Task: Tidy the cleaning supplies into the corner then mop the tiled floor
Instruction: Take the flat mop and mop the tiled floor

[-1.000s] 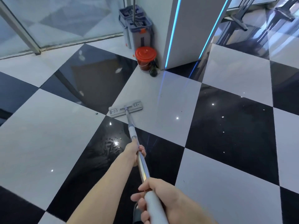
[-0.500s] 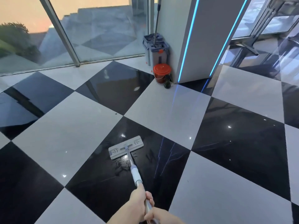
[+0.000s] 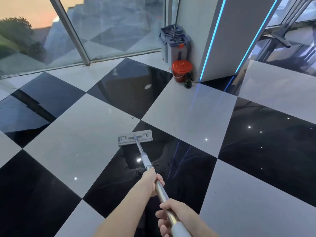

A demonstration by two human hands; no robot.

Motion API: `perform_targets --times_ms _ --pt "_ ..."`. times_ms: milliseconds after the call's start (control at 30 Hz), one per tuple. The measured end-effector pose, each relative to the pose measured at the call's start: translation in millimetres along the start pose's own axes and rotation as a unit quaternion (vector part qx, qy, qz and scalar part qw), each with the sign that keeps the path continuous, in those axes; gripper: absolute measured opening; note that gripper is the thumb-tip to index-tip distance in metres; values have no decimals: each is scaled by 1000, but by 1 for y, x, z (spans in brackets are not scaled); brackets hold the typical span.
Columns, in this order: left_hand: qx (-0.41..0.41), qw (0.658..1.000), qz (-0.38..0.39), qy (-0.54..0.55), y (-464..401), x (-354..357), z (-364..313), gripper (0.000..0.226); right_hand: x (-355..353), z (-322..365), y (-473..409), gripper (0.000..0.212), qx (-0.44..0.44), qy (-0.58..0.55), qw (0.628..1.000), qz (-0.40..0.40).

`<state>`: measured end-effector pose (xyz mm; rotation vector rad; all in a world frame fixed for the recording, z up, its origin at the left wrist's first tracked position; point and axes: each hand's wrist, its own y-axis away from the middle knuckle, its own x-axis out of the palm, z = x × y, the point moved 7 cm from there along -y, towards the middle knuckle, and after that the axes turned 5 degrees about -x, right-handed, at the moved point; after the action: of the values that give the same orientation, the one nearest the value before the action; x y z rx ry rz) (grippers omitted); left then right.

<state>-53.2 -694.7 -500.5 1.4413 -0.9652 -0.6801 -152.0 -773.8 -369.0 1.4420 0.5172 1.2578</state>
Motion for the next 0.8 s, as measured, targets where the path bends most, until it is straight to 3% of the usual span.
perform_targets --times_ms 200,300,400,533,800 --pt "21 998 -9 -52 -43 -17 -151 41 92 48 -73 8 13 42 998 -38" --pt "33 996 0 -88 -63 -32 -225 36 144 53 -101 12 19 123 992 29" --pt "25 994 -9 -101 -79 -46 -273 33 182 69 -116 15 21 63 998 5" --pt "-2 997 -1 -74 -79 -55 -279 41 201 71 -129 29 55 43 997 -22" --pt "-10 998 -16 -53 -49 -82 -230 42 196 46 -126 26 98 62 992 -47"
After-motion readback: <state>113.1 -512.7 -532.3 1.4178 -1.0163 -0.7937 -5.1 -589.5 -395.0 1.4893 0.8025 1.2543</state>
